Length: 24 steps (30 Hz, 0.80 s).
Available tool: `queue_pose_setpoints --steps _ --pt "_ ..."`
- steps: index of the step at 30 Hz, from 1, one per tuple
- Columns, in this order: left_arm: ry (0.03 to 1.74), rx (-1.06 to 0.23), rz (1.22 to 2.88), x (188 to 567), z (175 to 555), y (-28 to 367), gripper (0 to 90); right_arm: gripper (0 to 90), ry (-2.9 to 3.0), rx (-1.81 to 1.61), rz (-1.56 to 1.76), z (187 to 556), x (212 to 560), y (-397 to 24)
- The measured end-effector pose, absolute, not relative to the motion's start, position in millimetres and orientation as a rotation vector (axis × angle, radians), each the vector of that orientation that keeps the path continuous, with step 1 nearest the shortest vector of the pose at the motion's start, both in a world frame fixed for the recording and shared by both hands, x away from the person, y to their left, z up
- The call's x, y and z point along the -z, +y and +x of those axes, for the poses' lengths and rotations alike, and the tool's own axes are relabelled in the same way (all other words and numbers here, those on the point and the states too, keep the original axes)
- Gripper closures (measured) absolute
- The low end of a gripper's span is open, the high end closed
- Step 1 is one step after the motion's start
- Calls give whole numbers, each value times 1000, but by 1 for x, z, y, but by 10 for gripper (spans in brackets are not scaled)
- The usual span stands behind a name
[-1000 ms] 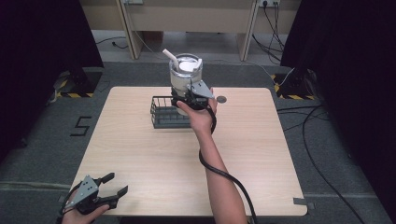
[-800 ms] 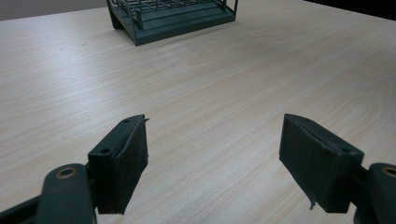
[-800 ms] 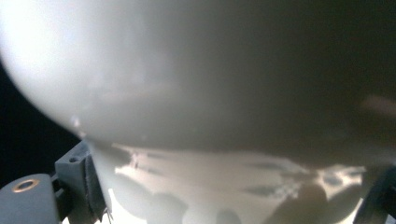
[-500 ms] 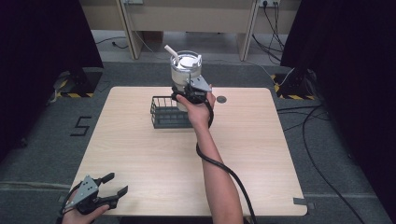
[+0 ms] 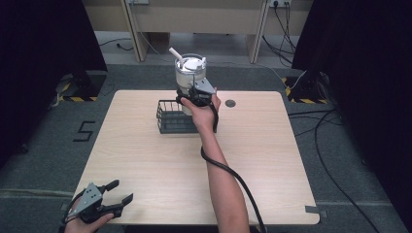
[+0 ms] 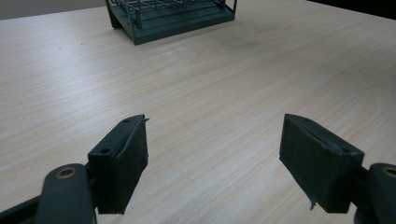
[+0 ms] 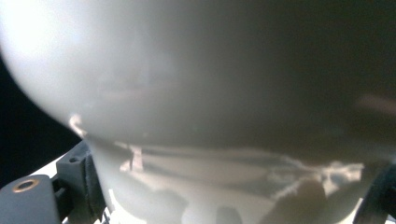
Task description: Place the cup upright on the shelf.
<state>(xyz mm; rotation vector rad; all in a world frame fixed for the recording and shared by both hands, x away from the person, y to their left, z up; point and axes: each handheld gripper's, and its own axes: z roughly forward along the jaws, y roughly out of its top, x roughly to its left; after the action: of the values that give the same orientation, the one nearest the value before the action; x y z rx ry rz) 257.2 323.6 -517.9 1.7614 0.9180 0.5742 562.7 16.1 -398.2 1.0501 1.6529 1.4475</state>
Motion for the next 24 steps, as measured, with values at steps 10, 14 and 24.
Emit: queue_pose_setpoints --steps 10,14,24 --pt "911 -580 1771 518 257 322 229 100 1677 -1396 1093 573 419 20" --pt "911 -576 1768 518 257 322 229 100 1684 -1377 1103 575 427 21" --pt "907 -576 1773 518 257 321 228 100 1685 -1367 1119 576 433 18"
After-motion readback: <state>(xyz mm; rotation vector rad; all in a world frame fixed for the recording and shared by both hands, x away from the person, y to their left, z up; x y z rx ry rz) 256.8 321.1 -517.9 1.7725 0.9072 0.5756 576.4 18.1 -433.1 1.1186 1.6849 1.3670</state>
